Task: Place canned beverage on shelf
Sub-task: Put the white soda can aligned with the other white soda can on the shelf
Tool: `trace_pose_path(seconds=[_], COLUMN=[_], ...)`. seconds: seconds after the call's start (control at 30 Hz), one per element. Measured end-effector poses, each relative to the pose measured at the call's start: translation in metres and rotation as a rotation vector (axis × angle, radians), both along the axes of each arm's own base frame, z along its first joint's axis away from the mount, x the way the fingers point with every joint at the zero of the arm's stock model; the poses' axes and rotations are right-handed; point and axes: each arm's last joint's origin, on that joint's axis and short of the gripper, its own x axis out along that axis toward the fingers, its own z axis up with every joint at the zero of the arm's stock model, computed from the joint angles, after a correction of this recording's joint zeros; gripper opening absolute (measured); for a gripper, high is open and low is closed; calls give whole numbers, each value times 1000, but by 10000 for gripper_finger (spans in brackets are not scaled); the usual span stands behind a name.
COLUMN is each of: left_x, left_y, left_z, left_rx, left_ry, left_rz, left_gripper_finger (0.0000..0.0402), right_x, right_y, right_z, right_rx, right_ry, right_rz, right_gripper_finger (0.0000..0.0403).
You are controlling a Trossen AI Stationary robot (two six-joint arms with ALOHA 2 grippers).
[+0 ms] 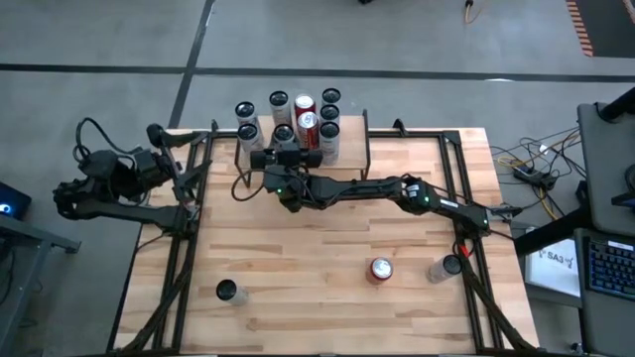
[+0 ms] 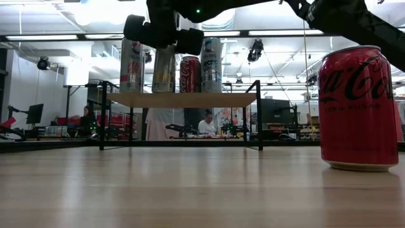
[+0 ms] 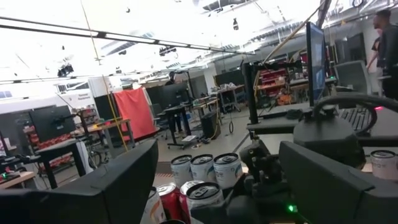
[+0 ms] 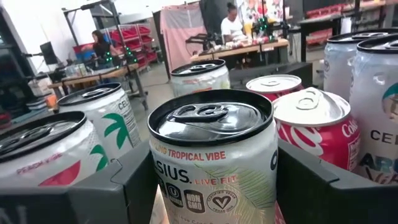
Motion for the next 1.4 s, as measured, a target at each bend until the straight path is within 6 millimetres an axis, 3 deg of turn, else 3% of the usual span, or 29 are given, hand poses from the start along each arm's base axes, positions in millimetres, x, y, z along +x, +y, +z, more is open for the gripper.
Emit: trace_pose_path(seconds=[0.53, 0.77, 0.97, 1.1, 1.2, 1.33, 1.4], left_x=[4, 4, 9, 14, 19, 27, 33], left_y=[0, 0, -1, -1, -2, -2, -3], left_z=[-2, -1, -2, -3, -3, -6, -9], left_rx=[1, 1, -1, 1, 2, -27, -33], left_ry=[14, 9, 25, 42, 56, 88, 115], left_rz=[-1, -1, -2, -2, -2, -9, -11], left_gripper_finger=[318, 318, 318, 318, 318, 318, 318], right_x=[0, 1, -3, -8, -17, -45, -74], right_y=[-25, -27, -27, -20, -6, 7, 6], right_z=[0, -4, 6, 26, 55, 114, 147], right_rx=[9, 9, 4, 1, -12, -63, -32], right_ry=[8, 38, 22, -26, -38, 44, 74], right_rz=[44, 56, 51, 96, 203, 459, 607], right_gripper_finger=[239, 346, 364, 365, 366, 363, 348])
